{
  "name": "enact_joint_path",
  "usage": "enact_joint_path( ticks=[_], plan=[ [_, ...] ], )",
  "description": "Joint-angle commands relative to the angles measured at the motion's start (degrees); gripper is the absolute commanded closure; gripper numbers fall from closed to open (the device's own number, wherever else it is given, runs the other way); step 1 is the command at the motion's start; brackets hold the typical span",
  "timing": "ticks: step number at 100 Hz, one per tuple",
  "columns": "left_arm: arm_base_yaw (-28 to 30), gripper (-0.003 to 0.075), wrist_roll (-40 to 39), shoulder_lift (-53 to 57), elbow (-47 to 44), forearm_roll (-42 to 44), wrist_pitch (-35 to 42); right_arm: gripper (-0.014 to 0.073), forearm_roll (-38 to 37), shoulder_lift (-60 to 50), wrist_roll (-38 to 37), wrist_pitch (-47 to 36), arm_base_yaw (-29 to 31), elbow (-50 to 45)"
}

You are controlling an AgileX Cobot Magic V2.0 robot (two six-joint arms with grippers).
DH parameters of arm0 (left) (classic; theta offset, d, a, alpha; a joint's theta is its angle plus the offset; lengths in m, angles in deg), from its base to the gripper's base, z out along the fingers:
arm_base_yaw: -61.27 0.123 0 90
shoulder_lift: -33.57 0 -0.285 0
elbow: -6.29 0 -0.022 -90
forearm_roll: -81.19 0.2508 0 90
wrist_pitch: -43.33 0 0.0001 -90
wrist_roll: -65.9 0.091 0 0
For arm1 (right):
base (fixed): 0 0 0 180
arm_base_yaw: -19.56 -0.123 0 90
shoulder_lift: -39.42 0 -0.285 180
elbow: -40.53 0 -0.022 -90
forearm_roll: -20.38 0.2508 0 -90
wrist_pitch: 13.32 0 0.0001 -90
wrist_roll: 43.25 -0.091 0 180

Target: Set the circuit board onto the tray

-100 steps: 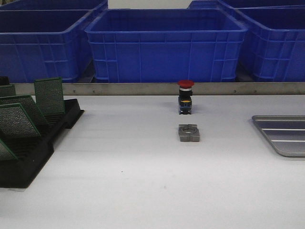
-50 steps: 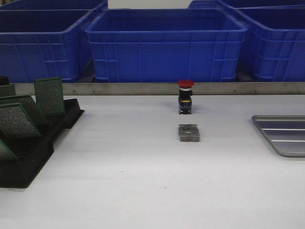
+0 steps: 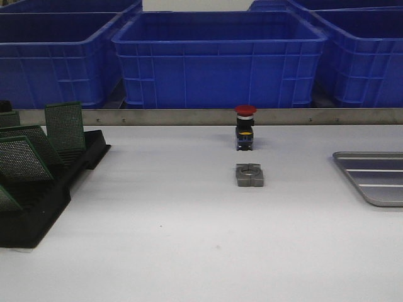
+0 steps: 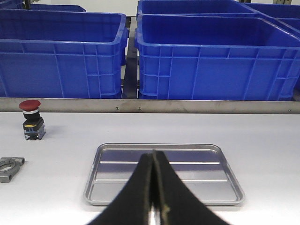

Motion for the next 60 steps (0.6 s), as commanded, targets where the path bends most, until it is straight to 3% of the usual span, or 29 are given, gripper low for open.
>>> enact_joint_path(
  ticks=[1, 60],
  plan=[
    [0.0, 0.0352, -0.2, 0.9, 2.0, 0.0, 5.8, 0.0655, -0.1, -1.6, 0.0, -4.7, 0.3, 1.0],
    [1.4, 0.0352, -1.4, -6.8, 2.5, 1.3, 12.0, 0.0655, -0.1, -1.6, 0.0, -4.7, 0.3, 1.0]
  ],
)
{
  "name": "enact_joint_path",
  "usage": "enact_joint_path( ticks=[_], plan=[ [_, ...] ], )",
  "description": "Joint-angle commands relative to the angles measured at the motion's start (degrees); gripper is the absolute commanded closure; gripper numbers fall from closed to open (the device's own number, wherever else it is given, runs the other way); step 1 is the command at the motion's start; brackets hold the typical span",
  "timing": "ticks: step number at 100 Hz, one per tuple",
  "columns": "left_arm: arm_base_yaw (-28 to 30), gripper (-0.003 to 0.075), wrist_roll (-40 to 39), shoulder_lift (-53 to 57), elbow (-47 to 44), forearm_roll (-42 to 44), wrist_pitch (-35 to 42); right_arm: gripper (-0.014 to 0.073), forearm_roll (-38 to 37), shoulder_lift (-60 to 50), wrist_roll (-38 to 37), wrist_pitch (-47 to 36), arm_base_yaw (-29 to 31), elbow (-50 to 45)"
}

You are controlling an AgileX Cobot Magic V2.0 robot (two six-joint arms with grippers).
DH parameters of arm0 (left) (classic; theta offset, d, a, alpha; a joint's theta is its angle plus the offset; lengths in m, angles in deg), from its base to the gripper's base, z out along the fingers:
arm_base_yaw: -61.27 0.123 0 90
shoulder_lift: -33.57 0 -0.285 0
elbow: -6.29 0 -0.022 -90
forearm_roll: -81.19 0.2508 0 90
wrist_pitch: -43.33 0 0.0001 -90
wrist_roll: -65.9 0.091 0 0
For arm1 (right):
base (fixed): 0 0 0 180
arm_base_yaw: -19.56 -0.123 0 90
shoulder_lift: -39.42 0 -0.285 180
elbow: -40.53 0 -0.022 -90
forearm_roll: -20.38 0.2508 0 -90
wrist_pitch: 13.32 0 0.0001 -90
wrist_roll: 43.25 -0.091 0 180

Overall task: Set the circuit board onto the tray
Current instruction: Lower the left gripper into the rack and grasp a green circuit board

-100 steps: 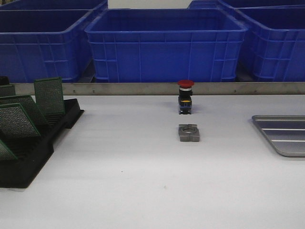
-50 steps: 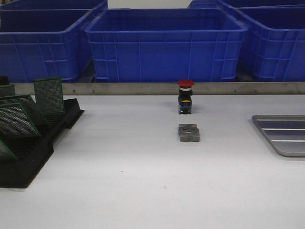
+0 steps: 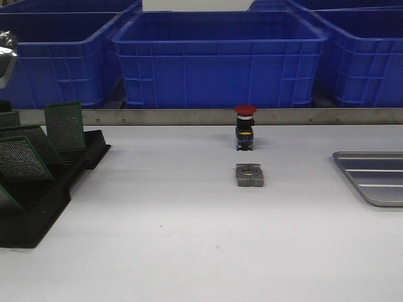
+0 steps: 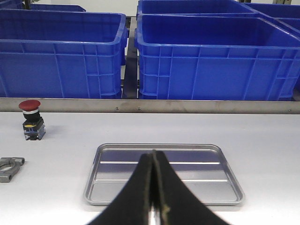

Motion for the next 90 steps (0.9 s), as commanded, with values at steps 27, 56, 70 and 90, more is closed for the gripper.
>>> enact_joint_path(
  ticks=[27, 56, 70, 90],
  plan=[
    [1.0, 0.042, -1.5, 0.3, 1.7, 0.2, 6.1, 0.0655, -0.1, -1.6, 0.0, -4.7, 0.3, 1.0],
    [1.0, 0.0675, -1.5, 0.3, 1.7, 0.2, 8.3, 0.0655, -0.1, -1.6, 0.0, -4.7, 0.3, 1.0],
    [1.0, 0.074, -1.5, 0.3, 1.7, 0.4, 8.1, 0.0655, -0.1, -1.6, 0.0, -4.7, 0.3, 1.0],
    [1.0, 0.074, -1.5, 2.5, 1.9, 0.3, 8.1, 0.0655, -0.1, -1.6, 0.0, -4.7, 0.3, 1.0]
  ],
)
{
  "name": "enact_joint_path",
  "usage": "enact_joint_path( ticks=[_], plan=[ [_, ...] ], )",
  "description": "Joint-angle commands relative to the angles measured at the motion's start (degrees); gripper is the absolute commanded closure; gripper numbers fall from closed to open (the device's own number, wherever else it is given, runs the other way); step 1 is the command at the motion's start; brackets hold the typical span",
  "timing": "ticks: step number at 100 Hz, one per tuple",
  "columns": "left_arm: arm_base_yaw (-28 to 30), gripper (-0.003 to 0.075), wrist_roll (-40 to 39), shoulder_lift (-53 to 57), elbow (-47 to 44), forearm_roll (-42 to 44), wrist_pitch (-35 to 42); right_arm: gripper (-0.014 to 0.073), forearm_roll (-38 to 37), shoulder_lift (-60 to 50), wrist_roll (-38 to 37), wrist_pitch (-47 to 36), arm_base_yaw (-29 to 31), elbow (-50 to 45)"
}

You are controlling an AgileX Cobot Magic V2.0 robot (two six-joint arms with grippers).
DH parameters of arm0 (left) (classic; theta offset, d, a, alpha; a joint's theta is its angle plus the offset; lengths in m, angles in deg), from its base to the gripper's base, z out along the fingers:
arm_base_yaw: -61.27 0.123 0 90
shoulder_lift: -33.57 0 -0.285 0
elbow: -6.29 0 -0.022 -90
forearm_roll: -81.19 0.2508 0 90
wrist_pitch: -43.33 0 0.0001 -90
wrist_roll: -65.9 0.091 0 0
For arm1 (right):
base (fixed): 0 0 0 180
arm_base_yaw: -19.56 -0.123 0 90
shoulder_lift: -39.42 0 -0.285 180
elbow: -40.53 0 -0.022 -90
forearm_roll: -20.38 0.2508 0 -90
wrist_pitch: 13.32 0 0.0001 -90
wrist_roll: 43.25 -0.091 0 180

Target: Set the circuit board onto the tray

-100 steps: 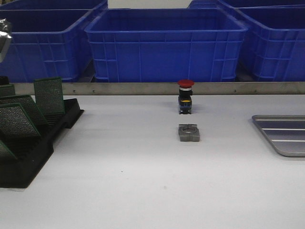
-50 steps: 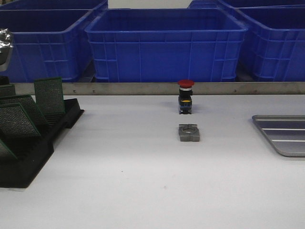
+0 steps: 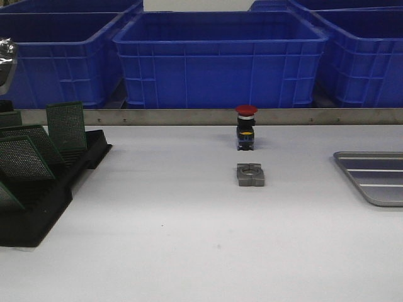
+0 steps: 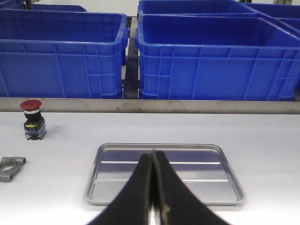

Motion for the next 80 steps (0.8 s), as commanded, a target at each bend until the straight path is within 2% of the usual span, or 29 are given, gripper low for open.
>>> enact_joint_path(
  ticks=[1, 33, 45, 59, 72, 80],
  plan=[
    [0.1, 0.0741, -1.8, 4.1, 2.0, -0.8, 4.5, 0.0655, -0.1, -1.6, 0.0, -4.7, 0.3, 1.0],
    [0.1, 0.0741, -1.8, 13.5, 2.7, -1.6, 2.5, 0.0655, -0.1, -1.6, 0.0, -4.7, 0.3, 1.0],
    [0.1, 0.074, -1.8, 17.9, 2.7, -6.0, 2.6, 0.0655, -0.1, -1.6, 0.0, -4.7, 0.3, 1.0],
    [0.1, 0.0741, -1.9, 23.4, 2.7, -19.0, 2.1, 0.0655, -0.1, -1.6, 0.0, -4.7, 0.3, 1.0],
    [0.1, 0.0741, -1.8, 26.9, 2.7, -38.2, 0.0, 0.0655, -0.1, -1.6, 0.0, -4.7, 0.3, 1.0],
    [0.1, 0.0741, -0.6, 27.3, 2.7, -49.1, -5.0, 0.0655, -0.1, -1.6, 0.0, -4.7, 0.3, 1.0]
  ],
)
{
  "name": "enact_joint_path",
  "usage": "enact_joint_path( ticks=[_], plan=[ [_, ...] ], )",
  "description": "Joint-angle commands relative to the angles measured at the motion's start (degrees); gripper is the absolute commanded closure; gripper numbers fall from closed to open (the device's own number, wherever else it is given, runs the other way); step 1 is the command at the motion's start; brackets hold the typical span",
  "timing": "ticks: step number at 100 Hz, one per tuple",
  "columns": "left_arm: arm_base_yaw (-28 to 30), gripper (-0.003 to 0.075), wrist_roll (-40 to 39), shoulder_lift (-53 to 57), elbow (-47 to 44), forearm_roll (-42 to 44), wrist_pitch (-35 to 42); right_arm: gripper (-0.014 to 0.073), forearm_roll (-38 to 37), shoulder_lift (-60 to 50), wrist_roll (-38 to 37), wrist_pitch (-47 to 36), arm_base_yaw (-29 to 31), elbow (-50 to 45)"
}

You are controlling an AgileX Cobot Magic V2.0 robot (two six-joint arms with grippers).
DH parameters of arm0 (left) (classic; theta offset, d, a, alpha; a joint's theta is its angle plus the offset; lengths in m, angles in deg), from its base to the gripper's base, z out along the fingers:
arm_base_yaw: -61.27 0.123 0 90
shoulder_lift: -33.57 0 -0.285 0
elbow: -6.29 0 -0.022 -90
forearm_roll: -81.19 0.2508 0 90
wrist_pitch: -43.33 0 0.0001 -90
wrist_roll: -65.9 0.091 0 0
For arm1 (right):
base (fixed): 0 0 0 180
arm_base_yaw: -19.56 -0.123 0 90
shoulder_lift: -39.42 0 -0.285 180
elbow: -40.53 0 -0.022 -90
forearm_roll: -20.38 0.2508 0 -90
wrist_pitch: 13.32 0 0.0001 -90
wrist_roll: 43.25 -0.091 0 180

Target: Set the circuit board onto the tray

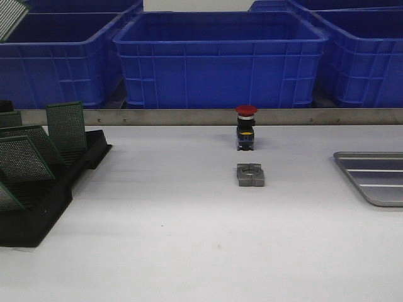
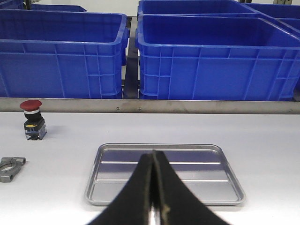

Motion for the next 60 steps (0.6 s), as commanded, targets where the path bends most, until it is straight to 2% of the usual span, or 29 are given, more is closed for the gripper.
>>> enact_joint_path(
  ticks=[1, 12, 26, 42, 60],
  plan=[
    [0.1, 0.0741, 0.7, 2.0, 1.8, -15.7, -2.4, 0.0655, -0.1, -1.6, 0.0, -4.7, 0.3, 1.0],
    [0.1, 0.0741, 4.1, 1.5, 1.8, -27.4, -13.4, 0.0655, -0.1, -1.6, 0.0, -4.7, 0.3, 1.0],
    [0.1, 0.0741, 6.2, 0.8, 1.8, -35.9, -22.8, 0.0655, -0.1, -1.6, 0.0, -4.7, 0.3, 1.0],
    [-0.5, 0.0741, 6.7, -1.4, 1.8, -39.5, -30.7, 0.0655, -0.1, -1.6, 0.0, -4.8, 0.3, 1.0],
    [-4.9, 0.0741, 6.7, -5.1, 1.8, -38.9, -32.2, 0.0655, -0.1, -1.6, 0.0, -4.8, 0.3, 1.0]
  ],
)
